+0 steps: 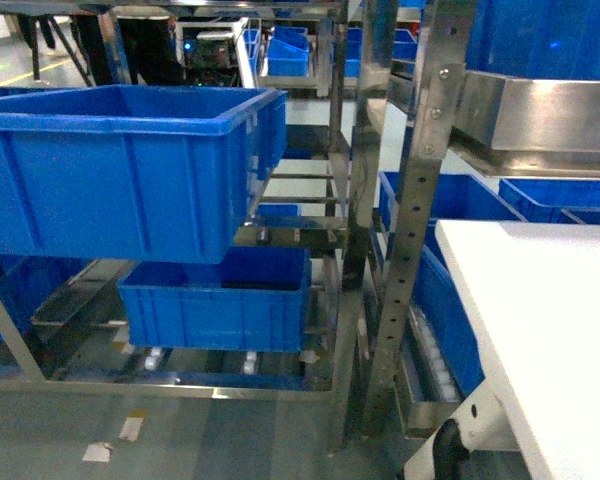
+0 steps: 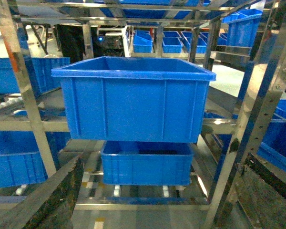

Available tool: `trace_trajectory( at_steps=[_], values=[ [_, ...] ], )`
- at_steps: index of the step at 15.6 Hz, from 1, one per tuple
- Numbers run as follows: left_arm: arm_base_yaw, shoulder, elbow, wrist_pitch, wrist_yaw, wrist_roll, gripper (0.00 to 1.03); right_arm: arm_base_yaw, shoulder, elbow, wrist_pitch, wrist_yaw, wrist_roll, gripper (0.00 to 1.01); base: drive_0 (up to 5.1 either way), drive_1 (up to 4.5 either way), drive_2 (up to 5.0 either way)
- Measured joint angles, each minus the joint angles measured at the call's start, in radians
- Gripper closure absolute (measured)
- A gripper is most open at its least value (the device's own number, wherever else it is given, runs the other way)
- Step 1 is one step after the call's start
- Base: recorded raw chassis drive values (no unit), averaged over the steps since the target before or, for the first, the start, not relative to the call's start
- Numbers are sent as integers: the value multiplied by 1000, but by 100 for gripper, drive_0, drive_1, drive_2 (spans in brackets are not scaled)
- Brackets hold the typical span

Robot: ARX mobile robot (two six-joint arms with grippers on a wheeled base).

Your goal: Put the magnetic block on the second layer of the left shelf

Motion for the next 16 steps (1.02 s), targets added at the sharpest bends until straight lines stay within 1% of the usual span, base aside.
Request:
trace_trajectory(
  at_steps=[14,16],
  values=[
    [0,0,0,0,0,0,5,0,0,0,-5,0,0,68,-488,149,336],
    [0,0,0,2,1,0,5,0,0,0,-2,-3,0,68,-490,242,242]
  ],
)
